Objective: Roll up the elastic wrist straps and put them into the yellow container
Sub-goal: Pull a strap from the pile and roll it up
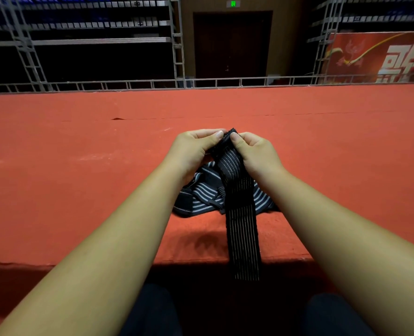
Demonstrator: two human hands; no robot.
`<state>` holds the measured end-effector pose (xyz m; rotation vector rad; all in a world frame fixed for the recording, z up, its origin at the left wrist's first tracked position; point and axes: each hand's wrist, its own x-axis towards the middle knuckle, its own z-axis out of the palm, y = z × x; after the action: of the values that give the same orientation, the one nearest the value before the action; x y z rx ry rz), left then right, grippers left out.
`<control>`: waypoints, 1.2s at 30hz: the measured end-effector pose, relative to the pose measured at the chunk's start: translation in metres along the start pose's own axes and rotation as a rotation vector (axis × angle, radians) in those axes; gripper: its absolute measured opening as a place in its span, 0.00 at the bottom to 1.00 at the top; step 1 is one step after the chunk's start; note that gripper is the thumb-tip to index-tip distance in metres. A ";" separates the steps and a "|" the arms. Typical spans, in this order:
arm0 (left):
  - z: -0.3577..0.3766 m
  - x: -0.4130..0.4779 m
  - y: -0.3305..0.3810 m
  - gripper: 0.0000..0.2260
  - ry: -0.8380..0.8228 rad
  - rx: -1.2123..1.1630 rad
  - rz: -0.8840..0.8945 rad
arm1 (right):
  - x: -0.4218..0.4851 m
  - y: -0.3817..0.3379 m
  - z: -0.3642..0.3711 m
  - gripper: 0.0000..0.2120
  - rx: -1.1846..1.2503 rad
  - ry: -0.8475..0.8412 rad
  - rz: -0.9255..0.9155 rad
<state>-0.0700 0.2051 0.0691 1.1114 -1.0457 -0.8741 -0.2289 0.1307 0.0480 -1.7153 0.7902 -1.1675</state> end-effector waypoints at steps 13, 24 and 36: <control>0.002 0.001 0.021 0.15 -0.056 0.189 0.119 | 0.007 -0.019 -0.002 0.08 -0.097 0.128 -0.041; 0.015 -0.003 0.065 0.08 0.050 0.064 0.164 | 0.016 -0.073 -0.018 0.12 0.045 0.108 -0.161; 0.034 -0.013 0.091 0.08 0.146 0.048 0.213 | 0.008 -0.108 -0.009 0.15 -0.035 0.029 -0.079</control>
<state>-0.1028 0.2293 0.1579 1.0653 -1.0460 -0.5929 -0.2319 0.1645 0.1509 -1.7754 0.7704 -1.2408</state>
